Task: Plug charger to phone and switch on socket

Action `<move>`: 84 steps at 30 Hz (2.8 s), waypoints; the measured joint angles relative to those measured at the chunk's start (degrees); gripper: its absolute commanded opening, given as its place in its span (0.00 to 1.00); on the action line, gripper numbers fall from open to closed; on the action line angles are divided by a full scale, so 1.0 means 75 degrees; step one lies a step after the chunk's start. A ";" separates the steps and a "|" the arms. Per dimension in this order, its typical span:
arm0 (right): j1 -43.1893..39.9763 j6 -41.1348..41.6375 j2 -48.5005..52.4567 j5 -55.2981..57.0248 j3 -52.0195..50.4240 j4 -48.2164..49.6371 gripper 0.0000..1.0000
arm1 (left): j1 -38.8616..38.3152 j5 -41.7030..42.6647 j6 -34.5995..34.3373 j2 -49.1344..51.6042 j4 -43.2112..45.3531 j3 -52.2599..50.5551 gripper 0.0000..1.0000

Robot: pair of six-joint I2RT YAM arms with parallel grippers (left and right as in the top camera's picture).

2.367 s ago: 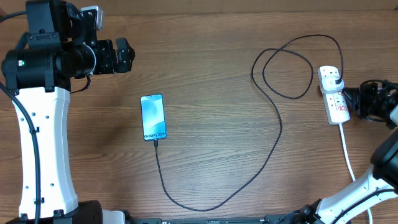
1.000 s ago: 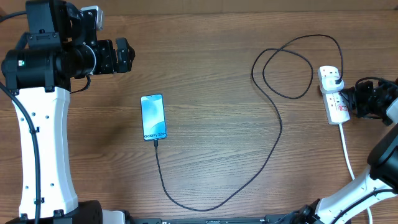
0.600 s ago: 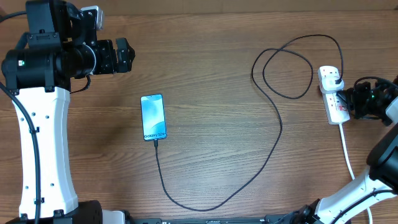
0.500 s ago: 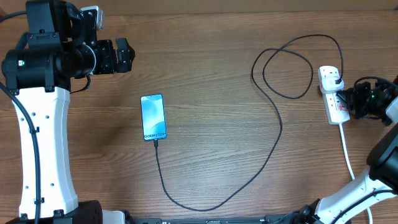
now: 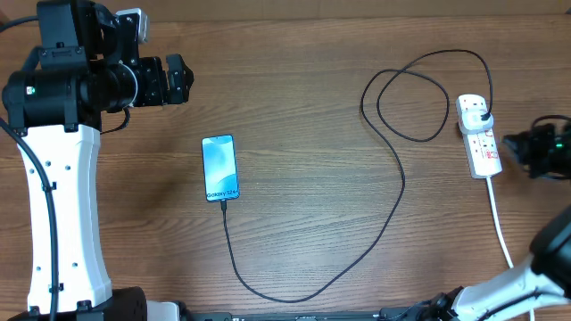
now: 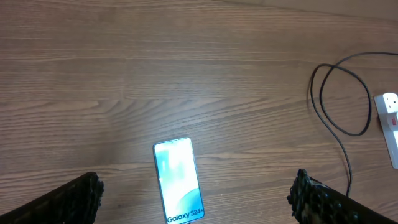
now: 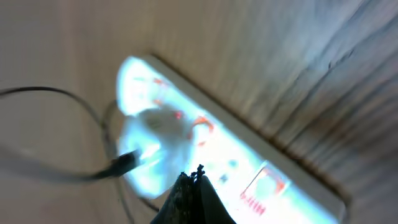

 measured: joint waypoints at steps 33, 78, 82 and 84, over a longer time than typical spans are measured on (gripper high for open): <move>0.7697 -0.1527 -0.3934 0.4797 0.2162 -0.4127 0.13 | 0.0000 0.0000 0.0000 0.0000 0.0000 0.0000 1.00; 0.7347 -0.2090 -0.4339 0.5240 0.1967 -0.2433 1.00 | 0.0000 0.0000 0.0000 0.0000 0.0000 0.0000 1.00; 0.6977 -0.2288 -0.4943 0.4870 0.1600 -0.1804 1.00 | 0.0000 0.0000 0.0000 0.0000 0.0000 0.0000 1.00; 0.6828 -0.2331 -0.5313 0.4785 0.1314 -0.1559 1.00 | 0.0000 0.0000 0.0000 0.0000 0.0000 0.0000 1.00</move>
